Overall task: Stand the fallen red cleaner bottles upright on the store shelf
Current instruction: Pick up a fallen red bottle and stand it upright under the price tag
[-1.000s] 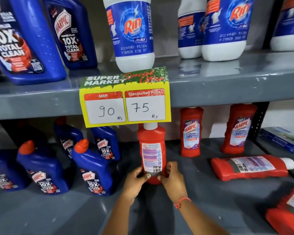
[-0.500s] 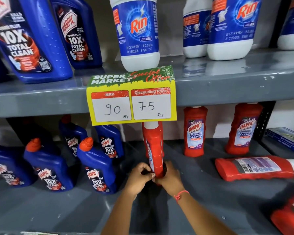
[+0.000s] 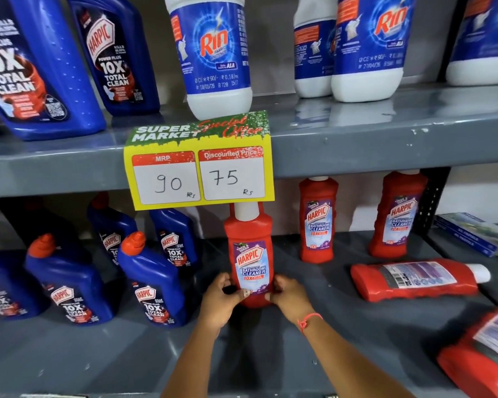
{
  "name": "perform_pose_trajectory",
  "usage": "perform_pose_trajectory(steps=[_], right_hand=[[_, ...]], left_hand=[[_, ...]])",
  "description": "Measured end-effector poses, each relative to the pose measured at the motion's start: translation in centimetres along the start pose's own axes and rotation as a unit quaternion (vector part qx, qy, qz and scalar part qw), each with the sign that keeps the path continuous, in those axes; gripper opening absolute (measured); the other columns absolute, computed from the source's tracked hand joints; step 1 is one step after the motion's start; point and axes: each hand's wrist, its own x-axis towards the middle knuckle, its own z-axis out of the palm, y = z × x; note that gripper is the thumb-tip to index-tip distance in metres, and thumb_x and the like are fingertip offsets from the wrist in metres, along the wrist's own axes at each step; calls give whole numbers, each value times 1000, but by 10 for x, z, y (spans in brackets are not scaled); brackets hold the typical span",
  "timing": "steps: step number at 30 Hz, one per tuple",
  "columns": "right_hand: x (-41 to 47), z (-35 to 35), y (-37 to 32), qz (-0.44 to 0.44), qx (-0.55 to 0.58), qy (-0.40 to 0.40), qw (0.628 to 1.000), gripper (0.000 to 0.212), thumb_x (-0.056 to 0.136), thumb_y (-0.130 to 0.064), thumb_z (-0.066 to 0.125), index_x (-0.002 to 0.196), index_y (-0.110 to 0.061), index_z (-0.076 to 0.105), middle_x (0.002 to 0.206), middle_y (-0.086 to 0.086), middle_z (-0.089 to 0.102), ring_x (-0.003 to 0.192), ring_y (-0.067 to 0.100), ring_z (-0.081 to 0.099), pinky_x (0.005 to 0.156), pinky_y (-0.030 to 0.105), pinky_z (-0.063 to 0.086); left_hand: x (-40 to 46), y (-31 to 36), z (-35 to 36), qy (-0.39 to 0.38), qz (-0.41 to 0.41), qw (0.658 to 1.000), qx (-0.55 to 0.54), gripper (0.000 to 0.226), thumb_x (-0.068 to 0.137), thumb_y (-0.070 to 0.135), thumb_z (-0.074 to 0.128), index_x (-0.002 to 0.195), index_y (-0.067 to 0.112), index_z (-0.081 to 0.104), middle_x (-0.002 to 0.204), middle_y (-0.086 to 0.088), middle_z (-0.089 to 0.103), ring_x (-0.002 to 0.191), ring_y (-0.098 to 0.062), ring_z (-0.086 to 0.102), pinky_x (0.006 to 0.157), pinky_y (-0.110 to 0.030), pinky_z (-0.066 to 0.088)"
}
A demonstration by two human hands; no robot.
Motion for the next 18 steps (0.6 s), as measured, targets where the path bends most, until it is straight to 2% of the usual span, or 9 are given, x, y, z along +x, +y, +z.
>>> perform_pose_trajectory(steps=[2, 4, 6, 8, 10, 12, 14, 16, 18], right_hand=[[-2, -1, 2, -1, -5, 4, 1000, 40, 74, 9, 58, 112, -5, 61, 115, 11, 67, 101, 16, 60, 93, 27, 46], [-5, -3, 5, 9, -7, 33, 999, 37, 76, 8, 57, 111, -5, 62, 112, 12, 68, 104, 21, 62, 95, 27, 45], [-13, -10, 10, 35, 6, 118, 992, 34, 78, 7, 56, 109, -4, 62, 109, 15, 69, 103, 26, 63, 94, 28, 44], [-25, -24, 17, 69, 44, 238, 968, 26, 78, 6, 55, 102, -1, 64, 103, 19, 70, 100, 32, 63, 90, 31, 44], [-33, -43, 23, 108, 97, 336, 931, 21, 78, 5, 57, 98, 2, 62, 103, 23, 67, 100, 36, 60, 87, 33, 42], [-37, -62, 28, 126, 141, 402, 896, 21, 78, 4, 60, 98, 7, 58, 105, 28, 63, 101, 41, 57, 89, 39, 41], [-44, -81, 31, 147, 154, 447, 869, 21, 77, 2, 62, 95, 9, 56, 102, 32, 61, 100, 44, 56, 89, 46, 42], [-51, -101, 36, 165, 164, 438, 869, 7, 79, -2, 61, 84, 0, 58, 92, 28, 61, 97, 41, 58, 81, 45, 45], [-55, -122, 43, 187, 186, 380, 887, 18, 81, -6, 57, 67, -15, 51, 78, 13, 56, 83, 30, 56, 72, 36, 43]], left_hand=[[-5, -3, 2, 42, 0, 999, 6, 21, 73, 11, 71, 90, 9, 58, 95, -3, 64, 91, -22, 59, 78, -37, 48], [-14, -8, 4, 112, 7, 994, 19, 13, 74, 15, 71, 75, 13, 59, 79, -2, 64, 76, -19, 60, 63, -28, 45], [-28, -13, 9, 192, 20, 980, 45, 22, 77, 20, 68, 61, 22, 53, 65, 3, 60, 66, -19, 58, 55, -24, 37], [-45, -12, 22, 218, 35, 973, 69, 32, 80, 23, 65, 55, 26, 46, 58, 4, 56, 60, -18, 55, 50, -23, 34], [-52, -5, 43, 181, 57, 977, 98, 30, 82, 26, 62, 56, 23, 46, 58, 1, 57, 58, -20, 53, 51, -27, 34], [-49, 11, 69, 119, 99, 980, 127, 27, 82, 26, 61, 58, 20, 49, 58, -1, 57, 59, -22, 53, 55, -29, 37], [-41, 32, 99, 44, 159, 974, 155, 20, 83, 22, 60, 66, 12, 58, 68, -9, 66, 69, -27, 60, 62, -33, 43], [-28, 52, 131, -27, 183, 968, 168, 12, 83, 17, 58, 82, 7, 66, 89, -13, 73, 86, -26, 65, 76, -31, 46], [-12, 70, 161, -109, 157, 966, 171, 20, 85, 17, 55, 101, 9, 64, 110, -12, 69, 103, -24, 62, 88, -29, 45]])
